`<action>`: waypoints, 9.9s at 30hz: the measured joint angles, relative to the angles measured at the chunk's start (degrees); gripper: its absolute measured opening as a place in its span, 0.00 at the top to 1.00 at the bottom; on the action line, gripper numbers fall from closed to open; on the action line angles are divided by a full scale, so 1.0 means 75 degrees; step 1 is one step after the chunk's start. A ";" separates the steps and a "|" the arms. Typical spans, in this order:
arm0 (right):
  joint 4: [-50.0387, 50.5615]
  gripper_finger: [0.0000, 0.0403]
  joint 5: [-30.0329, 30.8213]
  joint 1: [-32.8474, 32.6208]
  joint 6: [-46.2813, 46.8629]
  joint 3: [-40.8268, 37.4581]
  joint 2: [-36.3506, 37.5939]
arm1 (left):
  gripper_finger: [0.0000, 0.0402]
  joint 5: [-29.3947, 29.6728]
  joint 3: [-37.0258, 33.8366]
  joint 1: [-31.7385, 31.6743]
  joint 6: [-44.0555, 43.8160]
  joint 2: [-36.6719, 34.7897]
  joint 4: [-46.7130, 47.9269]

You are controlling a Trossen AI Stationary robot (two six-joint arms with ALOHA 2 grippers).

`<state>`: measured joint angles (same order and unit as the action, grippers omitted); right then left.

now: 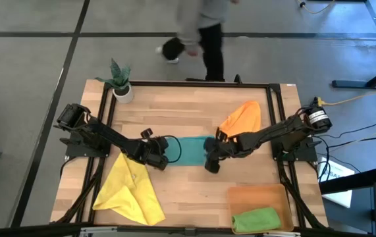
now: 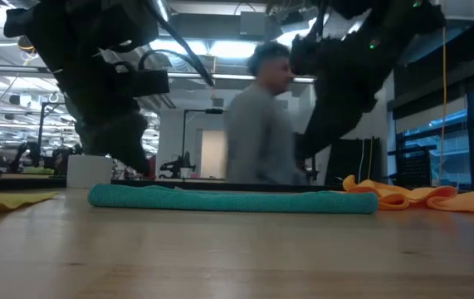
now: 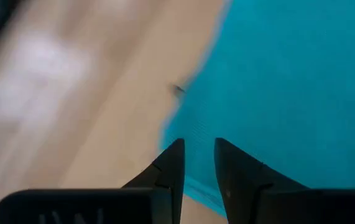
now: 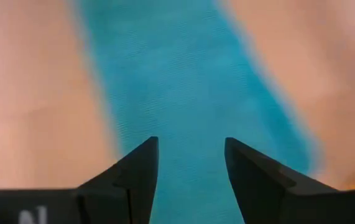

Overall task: Roll microfiber towels into tight, uniform cylinder then place into a basket
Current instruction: Roll the blue microfiber towel

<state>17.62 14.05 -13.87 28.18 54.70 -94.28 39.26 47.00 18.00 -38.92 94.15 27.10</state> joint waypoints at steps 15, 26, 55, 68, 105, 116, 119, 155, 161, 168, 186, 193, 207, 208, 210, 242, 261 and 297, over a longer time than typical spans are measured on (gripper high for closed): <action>-0.0271 0.54 0.0238 -0.0063 0.1022 -0.0900 -0.0003 | 0.81 -0.1037 0.0000 0.0315 0.1019 0.0000 -0.0536; -0.1884 0.54 0.0256 0.0172 0.1213 -0.1646 -0.0003 | 0.81 -0.1399 0.0006 0.0626 0.1143 0.0416 -0.1162; -0.2279 0.54 0.0508 0.0584 0.1172 -0.1695 -0.0810 | 0.81 -0.3226 -0.0007 0.0959 0.0306 0.0732 -0.2763; -0.2716 0.54 0.1132 0.0860 -0.0196 -0.1522 -0.0845 | 0.81 -0.2643 0.0057 0.1334 0.1593 0.0637 -0.3089; -0.1787 0.54 -0.0771 0.0412 0.0064 -0.0463 -0.1279 | 0.81 -0.2385 -0.0595 0.1329 -0.0200 -0.0085 -0.1486; -0.1786 0.54 0.0256 0.0695 -0.0008 -0.0459 -0.1376 | 0.81 -0.2748 -0.0595 0.1582 0.0462 -0.0085 -0.2724; -0.1776 0.54 0.0379 0.0747 -0.0131 -0.0460 -0.1376 | 0.81 -0.2745 -0.0595 0.1603 0.0868 -0.0085 -0.2782; -0.2646 0.54 -0.1368 0.0395 -0.1189 0.0469 -0.2355 | 0.81 -0.1985 -0.0589 0.1313 0.1038 0.0443 -0.2650; -0.2611 0.54 -0.1370 0.0453 -0.1248 0.0469 -0.2355 | 0.81 -0.2177 -0.0595 0.1450 0.1044 0.0458 -0.2907; -0.2592 0.54 -0.1361 0.0566 -0.1248 0.0466 -0.2355 | 0.81 -0.2216 -0.0600 0.1454 0.1068 0.0469 -0.3061; -0.2286 0.54 -0.0132 -0.0311 -0.2883 0.0434 -0.1241 | 0.81 -0.2192 0.0564 0.1781 0.2078 0.0472 -0.1476; -0.2342 0.54 -0.0146 -0.0756 -0.3640 0.0434 -0.1244 | 0.81 -0.2144 0.0597 0.1880 0.2066 0.0469 -0.1316; -0.3180 0.54 -0.0012 -0.1081 -0.5688 0.0446 -0.2187 | 0.81 -0.2135 0.0600 0.1877 0.2049 0.0463 -0.1324; -0.3238 0.54 0.0127 -0.1081 -0.5763 0.0446 -0.2228 | 0.81 -0.2135 0.0600 0.1877 0.2049 0.0463 -0.1327; -0.3214 0.54 0.0305 -0.1081 -0.5807 0.0446 -0.2238 | 0.81 -0.2135 0.0600 0.1877 0.2049 0.0460 -0.1327; -0.3583 0.94 0.0305 -0.0911 -0.5587 0.0455 -0.2742 | 0.81 -0.2182 0.0606 0.2059 0.1849 0.0455 -0.1295; -0.3597 0.98 -0.0024 -0.0813 -0.5384 0.0449 -0.2739 | 0.81 -0.1751 0.0606 0.2107 0.2145 0.0518 -0.1336; -0.3621 0.98 -0.0126 -0.0752 -0.4995 0.0446 -0.2736 | 0.76 -0.1165 0.0133 0.2106 0.1274 0.0554 -0.1441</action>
<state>-9.54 13.10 -19.51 -9.28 58.04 -114.80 30.52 48.00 33.79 -29.37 98.30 16.29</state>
